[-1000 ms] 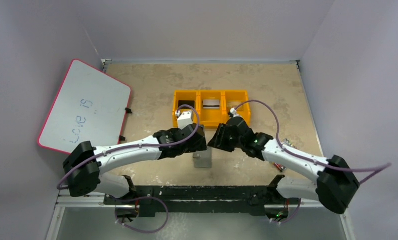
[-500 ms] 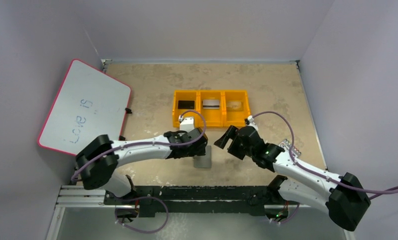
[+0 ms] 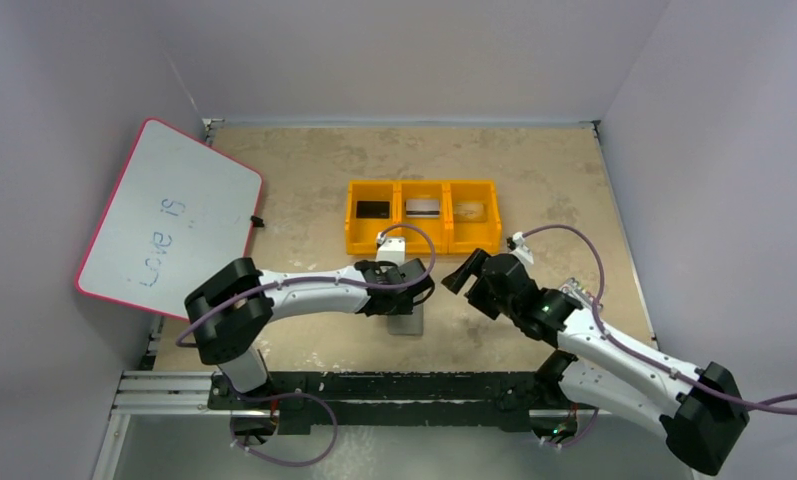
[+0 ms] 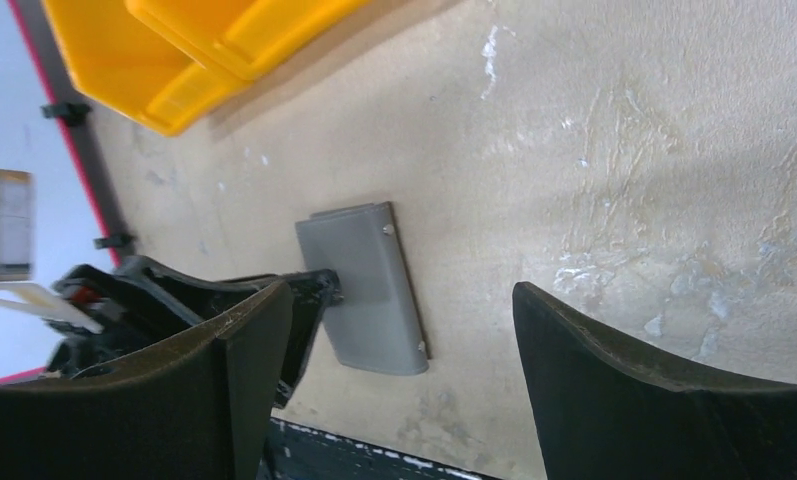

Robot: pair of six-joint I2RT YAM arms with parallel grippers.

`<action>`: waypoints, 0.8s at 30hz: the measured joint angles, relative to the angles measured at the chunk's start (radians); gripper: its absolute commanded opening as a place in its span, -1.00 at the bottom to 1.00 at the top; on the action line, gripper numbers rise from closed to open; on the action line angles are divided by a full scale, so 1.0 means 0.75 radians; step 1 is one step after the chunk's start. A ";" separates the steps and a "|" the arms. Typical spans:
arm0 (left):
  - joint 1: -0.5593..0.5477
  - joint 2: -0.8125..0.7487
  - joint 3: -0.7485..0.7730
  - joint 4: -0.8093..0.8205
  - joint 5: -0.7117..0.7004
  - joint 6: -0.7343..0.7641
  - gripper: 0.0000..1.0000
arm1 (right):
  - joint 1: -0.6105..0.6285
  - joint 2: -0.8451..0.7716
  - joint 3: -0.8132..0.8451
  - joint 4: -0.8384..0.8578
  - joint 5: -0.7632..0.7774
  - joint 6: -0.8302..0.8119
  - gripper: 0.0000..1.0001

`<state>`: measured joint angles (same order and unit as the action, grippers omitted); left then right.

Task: Take the credit cards out of the card holder

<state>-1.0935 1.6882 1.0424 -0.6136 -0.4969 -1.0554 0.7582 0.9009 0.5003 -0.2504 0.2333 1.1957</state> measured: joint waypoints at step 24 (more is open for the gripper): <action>-0.002 -0.087 -0.064 0.037 0.046 -0.005 -0.70 | 0.000 0.069 -0.047 0.080 -0.126 -0.027 0.65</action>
<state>-1.0946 1.6226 0.9943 -0.5861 -0.4625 -1.0588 0.7582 0.9524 0.4652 -0.1905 0.1387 1.1751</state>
